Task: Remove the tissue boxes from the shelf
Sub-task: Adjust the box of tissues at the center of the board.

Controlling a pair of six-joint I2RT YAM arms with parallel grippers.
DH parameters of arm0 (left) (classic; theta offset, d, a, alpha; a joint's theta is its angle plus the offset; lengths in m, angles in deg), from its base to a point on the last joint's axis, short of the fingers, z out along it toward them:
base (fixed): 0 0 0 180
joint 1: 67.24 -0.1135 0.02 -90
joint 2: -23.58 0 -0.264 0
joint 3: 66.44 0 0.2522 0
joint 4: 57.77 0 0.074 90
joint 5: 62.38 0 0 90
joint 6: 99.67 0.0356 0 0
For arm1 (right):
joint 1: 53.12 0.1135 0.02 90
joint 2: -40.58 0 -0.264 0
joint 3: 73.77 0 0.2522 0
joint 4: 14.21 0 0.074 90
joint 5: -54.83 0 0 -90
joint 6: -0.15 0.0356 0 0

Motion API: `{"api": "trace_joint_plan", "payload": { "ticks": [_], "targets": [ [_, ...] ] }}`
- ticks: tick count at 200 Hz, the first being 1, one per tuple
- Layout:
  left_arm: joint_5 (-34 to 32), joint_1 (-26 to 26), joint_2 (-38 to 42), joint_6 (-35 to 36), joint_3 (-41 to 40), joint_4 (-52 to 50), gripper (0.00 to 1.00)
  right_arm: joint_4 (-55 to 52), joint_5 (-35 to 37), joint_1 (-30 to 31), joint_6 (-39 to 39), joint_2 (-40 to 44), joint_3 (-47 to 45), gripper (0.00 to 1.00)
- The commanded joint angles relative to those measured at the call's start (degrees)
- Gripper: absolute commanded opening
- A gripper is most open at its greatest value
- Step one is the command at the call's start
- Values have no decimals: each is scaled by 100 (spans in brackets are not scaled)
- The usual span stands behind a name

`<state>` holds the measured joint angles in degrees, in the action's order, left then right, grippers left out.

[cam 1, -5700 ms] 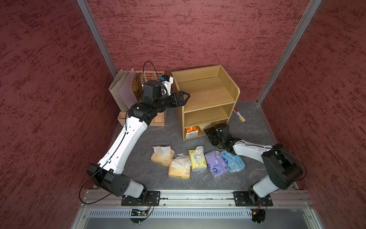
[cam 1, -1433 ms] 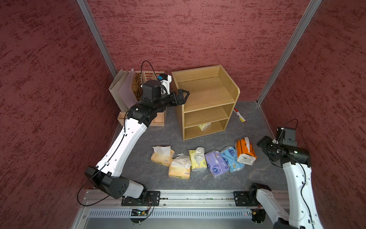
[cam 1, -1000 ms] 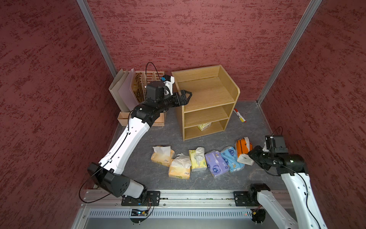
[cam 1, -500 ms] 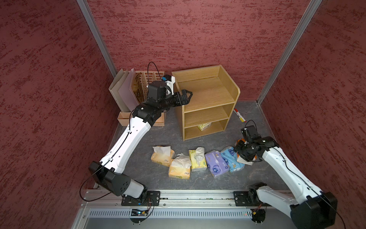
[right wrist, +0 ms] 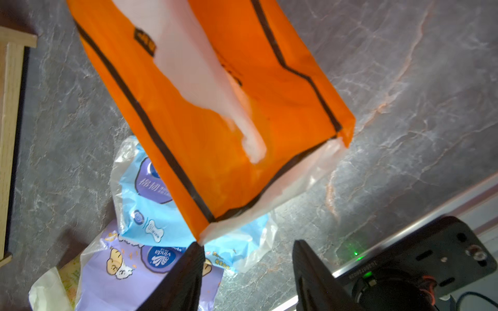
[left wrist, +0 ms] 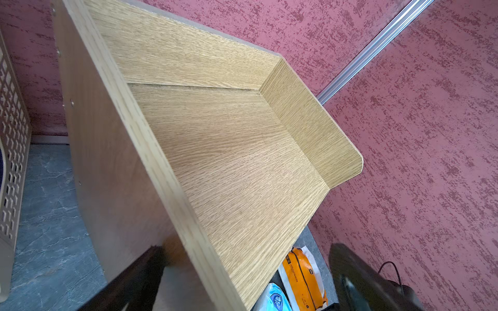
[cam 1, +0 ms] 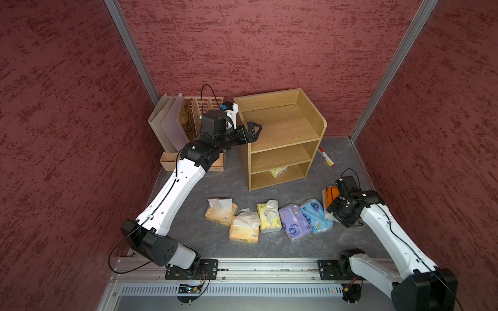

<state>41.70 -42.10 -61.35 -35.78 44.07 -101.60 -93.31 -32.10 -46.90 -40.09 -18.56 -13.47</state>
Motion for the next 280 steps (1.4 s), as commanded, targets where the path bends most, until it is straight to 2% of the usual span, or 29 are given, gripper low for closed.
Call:
{"api": "trace_joint_plan", "payload": {
  "ticks": [1,25,50,75,140,177,206,231,246,266,280],
  "targets": [
    [301,122,-58,84,65,70,100,-43,85,-312,-329,-87,-158,58],
    [308,120,-48,115,80,26,100,28,94,-602,-522,-230,-84,58],
    [307,114,-7,141,45,-19,100,85,9,-631,-644,-144,160,58],
    [329,117,4,134,-34,-17,100,-116,273,-708,-843,-263,302,58],
    [349,28,74,200,-86,-125,100,99,109,-1129,-1065,-654,370,58],
    [431,-18,95,216,-82,-193,100,225,14,-1622,-1367,-774,451,58],
    [455,-42,100,238,-95,-216,100,203,-157,-1658,-1443,-718,664,58],
    [481,-62,93,240,-95,-205,100,276,-905,-1658,-1392,-257,887,58],
    [487,-84,92,229,-99,-170,100,521,-1526,-1625,-934,298,864,58],
    [540,-111,49,202,-103,-81,100,1788,-2442,-1459,6,1278,159,58],
    [595,-123,-1,196,-56,-67,100,2567,-2643,-1233,561,1669,-320,58]
  ]
}}
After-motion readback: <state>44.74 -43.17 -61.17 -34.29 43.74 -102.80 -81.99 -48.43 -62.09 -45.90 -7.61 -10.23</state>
